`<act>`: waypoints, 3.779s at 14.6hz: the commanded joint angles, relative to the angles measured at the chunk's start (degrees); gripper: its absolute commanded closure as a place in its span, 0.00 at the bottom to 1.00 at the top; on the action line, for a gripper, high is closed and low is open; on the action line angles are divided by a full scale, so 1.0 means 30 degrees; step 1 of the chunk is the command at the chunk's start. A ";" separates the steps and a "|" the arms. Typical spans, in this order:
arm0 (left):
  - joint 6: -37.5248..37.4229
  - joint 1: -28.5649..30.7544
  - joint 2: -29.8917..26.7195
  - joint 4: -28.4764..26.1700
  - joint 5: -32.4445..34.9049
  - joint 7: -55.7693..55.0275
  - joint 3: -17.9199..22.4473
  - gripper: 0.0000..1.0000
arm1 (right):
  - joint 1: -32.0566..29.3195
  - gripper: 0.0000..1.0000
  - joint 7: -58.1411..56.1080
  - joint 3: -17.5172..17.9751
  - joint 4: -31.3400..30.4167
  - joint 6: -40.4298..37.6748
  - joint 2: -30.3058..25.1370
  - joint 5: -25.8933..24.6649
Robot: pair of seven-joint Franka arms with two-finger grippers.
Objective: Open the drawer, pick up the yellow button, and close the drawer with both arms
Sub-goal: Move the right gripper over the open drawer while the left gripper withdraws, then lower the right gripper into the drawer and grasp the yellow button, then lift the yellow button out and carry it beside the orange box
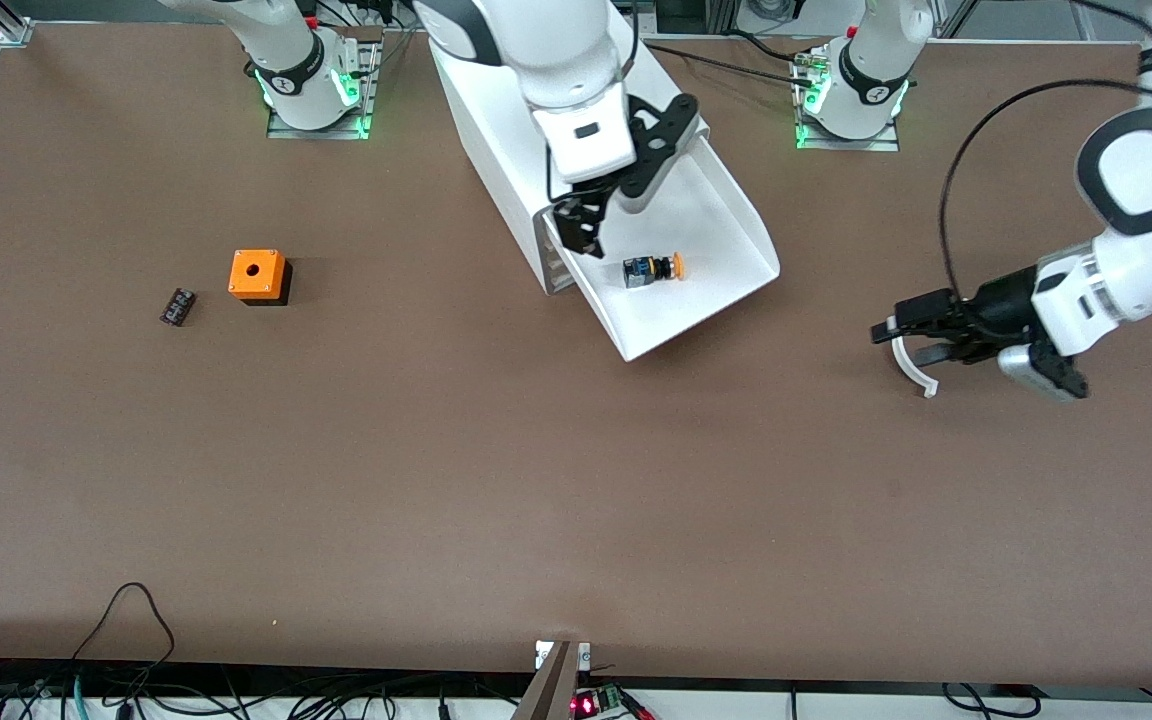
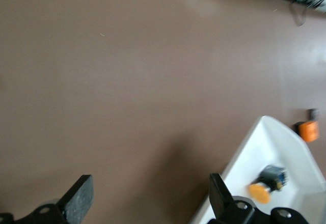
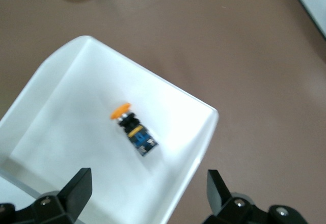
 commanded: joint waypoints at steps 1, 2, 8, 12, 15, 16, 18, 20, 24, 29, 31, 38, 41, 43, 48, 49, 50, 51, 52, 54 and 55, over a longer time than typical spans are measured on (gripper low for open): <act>-0.1795 0.0056 -0.0785 0.1823 0.3671 -0.0366 0.0145 0.00 | 0.0513 0.00 -0.3478 -0.0048 0.1204 -0.1263 0.0773 -0.0143; -0.2324 0.0056 -0.0845 0.2526 0.4843 -0.0656 0.0146 0.00 | 0.0543 0.00 -0.5554 -0.0048 0.1204 -0.1673 0.0948 -0.0406; -0.5343 -0.0148 -0.1167 0.5022 0.9538 -0.3586 -0.0088 0.00 | 0.0543 0.00 -0.9734 -0.0078 0.1553 -0.2207 0.1939 -0.0350; -0.5842 -0.0236 -0.1635 0.5023 1.1033 -0.5104 -0.0117 0.00 | 0.0631 0.00 -0.9590 -0.0107 0.2786 -0.0507 0.3876 -0.0321; -0.6050 -0.0266 -0.1782 0.4819 1.1359 -0.6985 -0.0118 0.00 | 0.0924 0.00 -0.9705 -0.0166 0.2757 -0.1380 0.4084 -0.0321; -0.6050 -0.0237 -0.1783 0.4731 1.1359 -0.7016 -0.0088 0.00 | 0.0895 0.00 -0.9735 -0.0137 0.2699 -0.1471 0.4142 -0.0321; -0.5991 -0.0237 -0.1783 0.4555 1.1359 -0.7046 -0.0088 0.00 | 0.0982 0.00 -0.9736 -0.0136 0.2698 -0.1443 0.4434 -0.0379; -0.5933 -0.0237 -0.1812 0.4437 1.1330 -0.7046 -0.0030 0.00 | 0.1100 0.00 -0.9707 -0.0107 0.2727 -0.1238 0.4785 -0.0350; -0.6020 -0.0208 -0.2075 0.4233 1.1330 -0.7075 0.0146 0.00 | 0.1187 0.00 -0.9619 -0.0078 0.2728 -0.1295 0.5168 -0.0379; -0.6108 -0.0236 -0.2281 0.4027 1.1330 -0.8126 0.0322 0.00 | 0.1246 0.37 -0.9472 -0.0107 0.2757 -0.1121 0.5344 -0.0379; -0.6108 -0.0237 -0.2281 0.4027 1.1330 -0.8306 0.0351 0.00 | 0.1305 0.51 -0.9472 -0.0136 0.2728 -0.1120 0.5344 -0.0438; -0.6108 -0.0237 -0.2281 0.4027 1.1330 -0.8306 0.0322 0.00 | 0.1305 0.80 -0.9444 0.0243 0.2757 -0.1150 0.5081 -0.0848; -0.6079 -0.0237 -0.2281 0.4027 1.1330 -0.8306 0.0322 0.00 | 0.1276 0.82 -0.7926 0.0391 0.2757 -0.1324 0.3708 -0.0848; -0.6079 -0.0237 -0.2281 0.4027 1.1330 -0.8306 0.0322 0.00 | 0.1042 0.82 -0.7044 0.0304 0.2728 -0.1442 0.2917 -0.0877; -0.6079 -0.0237 -0.2251 0.4027 1.1330 -0.8306 0.0322 0.00 | -0.1005 0.82 -0.4584 0.0098 0.2523 -0.2671 0.1012 -0.1578; -0.6050 -0.0237 -0.2251 0.4027 1.1330 -0.8306 0.0322 0.00 | -0.1532 0.82 -0.3970 0.0011 0.2233 -0.2702 0.0486 -0.1871; -0.5992 -0.0237 -0.2251 0.4027 1.1330 -0.8335 0.0322 0.00 | -0.2001 0.82 -0.2920 -0.0309 0.1592 -0.2644 -0.0128 -0.2193; -0.5933 -0.0266 -0.2222 0.4027 1.1330 -0.8335 0.0322 0.00 | -0.2470 0.82 -0.1343 -0.0718 0.0744 -0.2499 -0.0773 -0.2196; -0.5932 -0.0266 -0.2222 0.4027 1.1330 -0.8335 0.0293 0.00 | -0.3054 0.82 0.0094 -0.0896 0.0214 -0.2439 -0.0982 -0.2254; -0.5903 -0.0324 -0.2193 0.4027 1.1330 -0.8422 0.0264 0.00 | -0.4575 0.82 0.2676 -0.1248 -0.0346 -0.2439 -0.1014 -0.1993; -0.5903 -0.0441 -0.2164 0.4027 1.1330 -0.8597 0.0263 0.00 | -0.5309 0.82 0.3208 -0.1307 -0.0929 -0.2439 -0.1014 -0.1759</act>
